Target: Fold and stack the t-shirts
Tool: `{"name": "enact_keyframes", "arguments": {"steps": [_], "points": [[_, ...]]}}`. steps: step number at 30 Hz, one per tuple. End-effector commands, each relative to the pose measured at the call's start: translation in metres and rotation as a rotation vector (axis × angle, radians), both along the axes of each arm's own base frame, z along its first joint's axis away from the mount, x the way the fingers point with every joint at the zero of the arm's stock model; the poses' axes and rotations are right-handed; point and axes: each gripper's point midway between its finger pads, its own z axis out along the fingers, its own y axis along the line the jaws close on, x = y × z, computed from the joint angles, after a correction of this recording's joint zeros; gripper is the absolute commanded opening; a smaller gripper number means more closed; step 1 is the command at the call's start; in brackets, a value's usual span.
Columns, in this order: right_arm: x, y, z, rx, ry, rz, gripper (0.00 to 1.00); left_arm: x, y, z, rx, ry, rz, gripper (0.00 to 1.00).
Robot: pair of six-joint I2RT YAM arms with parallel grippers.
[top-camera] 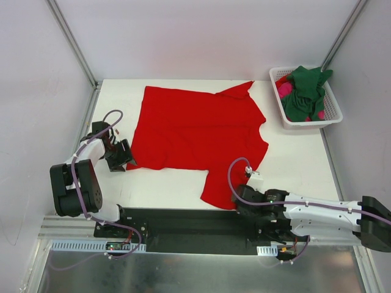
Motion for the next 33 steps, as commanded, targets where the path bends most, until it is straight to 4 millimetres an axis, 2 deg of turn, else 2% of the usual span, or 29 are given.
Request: {"name": "enact_keyframes", "arguments": {"steps": [1, 19, 24, 33], "points": [[0.008, -0.003, 0.009, -0.004, -0.042, -0.016, 0.02, -0.001, -0.001, 0.003, -0.006, 0.004, -0.010, 0.59], [0.011, -0.007, 0.016, 0.019, -0.059, -0.037, 0.03, -0.001, 0.013, -0.008, 0.066, 0.054, 0.016, 0.53], [0.011, -0.010, 0.016, 0.020, -0.062, -0.040, 0.03, 0.000, 0.018, -0.008, 0.091, 0.056, 0.027, 0.48], [0.012, -0.016, 0.017, 0.028, -0.073, -0.061, 0.03, 0.013, 0.020, -0.009, 0.086, 0.054, 0.047, 0.37]]}}
